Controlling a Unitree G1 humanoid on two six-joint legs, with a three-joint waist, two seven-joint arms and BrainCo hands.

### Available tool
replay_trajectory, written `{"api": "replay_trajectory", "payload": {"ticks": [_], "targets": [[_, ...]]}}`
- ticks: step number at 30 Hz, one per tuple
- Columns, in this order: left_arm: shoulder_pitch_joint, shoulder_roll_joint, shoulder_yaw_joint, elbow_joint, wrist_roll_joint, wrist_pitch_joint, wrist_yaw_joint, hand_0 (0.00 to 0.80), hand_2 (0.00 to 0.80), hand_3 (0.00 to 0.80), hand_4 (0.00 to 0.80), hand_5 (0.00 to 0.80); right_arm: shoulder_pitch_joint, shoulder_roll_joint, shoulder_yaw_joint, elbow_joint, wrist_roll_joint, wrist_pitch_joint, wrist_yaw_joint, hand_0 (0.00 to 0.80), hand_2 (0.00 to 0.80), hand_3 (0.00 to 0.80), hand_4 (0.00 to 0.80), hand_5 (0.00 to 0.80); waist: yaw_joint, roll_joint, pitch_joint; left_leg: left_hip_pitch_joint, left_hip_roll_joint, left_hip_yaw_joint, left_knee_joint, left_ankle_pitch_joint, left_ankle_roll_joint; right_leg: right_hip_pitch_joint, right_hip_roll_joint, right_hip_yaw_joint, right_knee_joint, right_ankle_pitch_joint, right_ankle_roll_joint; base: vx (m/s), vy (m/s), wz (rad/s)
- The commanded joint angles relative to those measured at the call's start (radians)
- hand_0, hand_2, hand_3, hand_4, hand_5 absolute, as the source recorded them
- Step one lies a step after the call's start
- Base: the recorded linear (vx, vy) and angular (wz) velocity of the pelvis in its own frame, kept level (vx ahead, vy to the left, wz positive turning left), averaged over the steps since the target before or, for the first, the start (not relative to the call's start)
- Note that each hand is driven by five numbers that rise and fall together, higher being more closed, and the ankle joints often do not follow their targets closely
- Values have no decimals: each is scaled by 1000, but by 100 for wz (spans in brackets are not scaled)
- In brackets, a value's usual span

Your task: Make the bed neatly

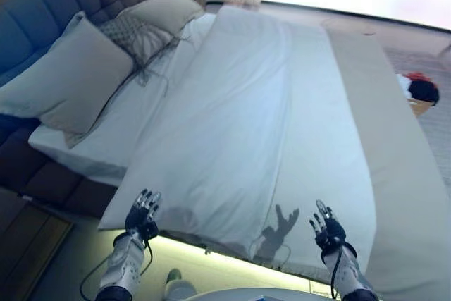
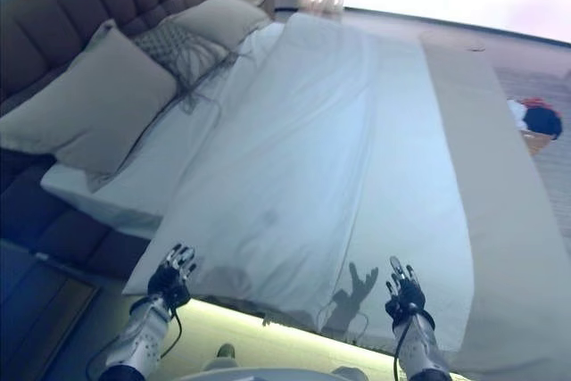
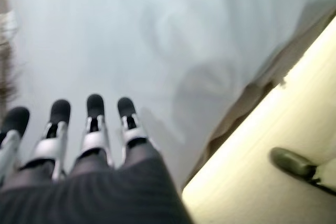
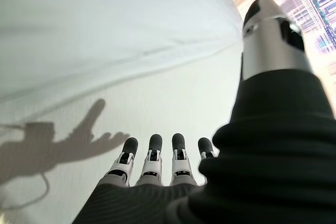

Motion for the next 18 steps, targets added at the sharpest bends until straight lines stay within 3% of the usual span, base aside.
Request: {"api": "replay_trajectory", "payload": {"ticks": [1,5,8,13,18], "targets": [[-38,16,10,6,-41,-36,-19,0,0,0,0,0,-16,-37,-36,-29,-109,2,64,0,0,0,0,0,8,1,37,52,4,-16,31,20,65,-19,34,16,42,96,-95,-119,-257,-11],[-32,9,2,24,-32,-61,-9,0,0,0,0,0,-5,-55,-9,18,-152,-7,101,0,0,0,0,0,17,-1,35,43,36,-39,8,73,40,5,84,10,6,91,-123,-114,-223,-12],[-26,8,-8,20,-3,-53,-17,0,0,0,0,0,8,-60,16,-8,-103,-27,113,0,0,0,0,0,24,1,41,11,27,-61,39,106,29,16,117,-1,-22,90,-146,-96,-132,-1],[0,1,6,19,12,-10,-55,0,0,0,0,0,9,-60,39,-60,-68,-22,96,0,0,0,0,0,26,9,31,-11,-111,-59,128,17,65,15,119,1,-38,102,-148,-47,5,0],[6,8,6,29,86,10,-59,0,0,0,0,0,14,-39,40,-47,-34,-36,66,0,0,0,0,0,20,29,1,38,-148,-55,39,-8,95,17,124,32,-51,112,-128,15,119,-15]]}}
